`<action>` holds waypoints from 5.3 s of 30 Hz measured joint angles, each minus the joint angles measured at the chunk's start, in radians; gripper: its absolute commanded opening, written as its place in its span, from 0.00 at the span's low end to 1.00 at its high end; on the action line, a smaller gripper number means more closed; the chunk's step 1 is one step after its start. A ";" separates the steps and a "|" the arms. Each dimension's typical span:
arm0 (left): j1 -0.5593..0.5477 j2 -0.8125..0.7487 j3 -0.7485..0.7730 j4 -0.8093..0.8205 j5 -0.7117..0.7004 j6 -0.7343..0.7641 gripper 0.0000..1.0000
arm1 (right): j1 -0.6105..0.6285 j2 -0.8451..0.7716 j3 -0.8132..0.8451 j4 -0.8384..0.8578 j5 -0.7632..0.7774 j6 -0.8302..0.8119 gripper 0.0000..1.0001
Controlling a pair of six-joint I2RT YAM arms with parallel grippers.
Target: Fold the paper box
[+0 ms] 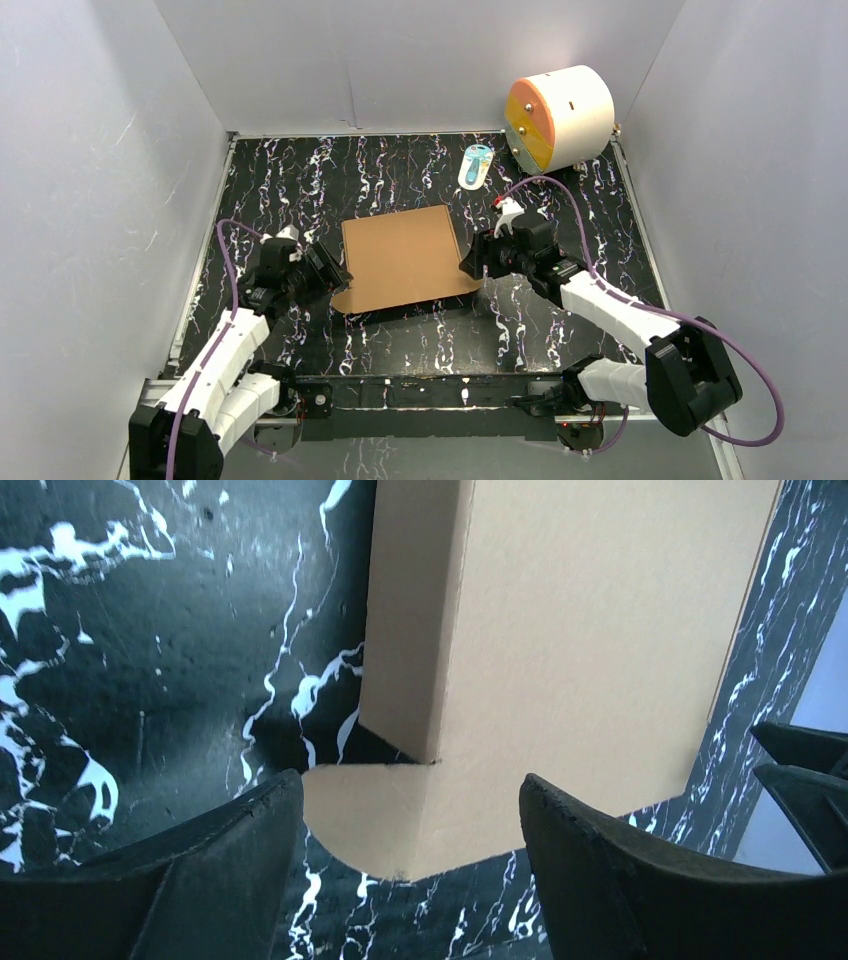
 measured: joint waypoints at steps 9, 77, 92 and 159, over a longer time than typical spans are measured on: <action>0.000 0.000 -0.017 -0.009 0.060 -0.010 0.77 | 0.000 0.042 -0.016 0.011 -0.040 0.050 0.68; 0.196 0.220 0.234 -0.057 0.089 0.337 0.90 | 0.748 0.394 -0.104 0.687 0.570 -1.550 0.00; 0.196 0.126 0.344 -0.134 0.170 0.272 0.90 | 0.752 0.176 0.114 0.172 0.501 -1.395 0.00; 0.125 0.114 0.538 -0.311 0.283 0.645 0.74 | 0.037 0.114 0.654 -0.585 0.113 -0.654 0.50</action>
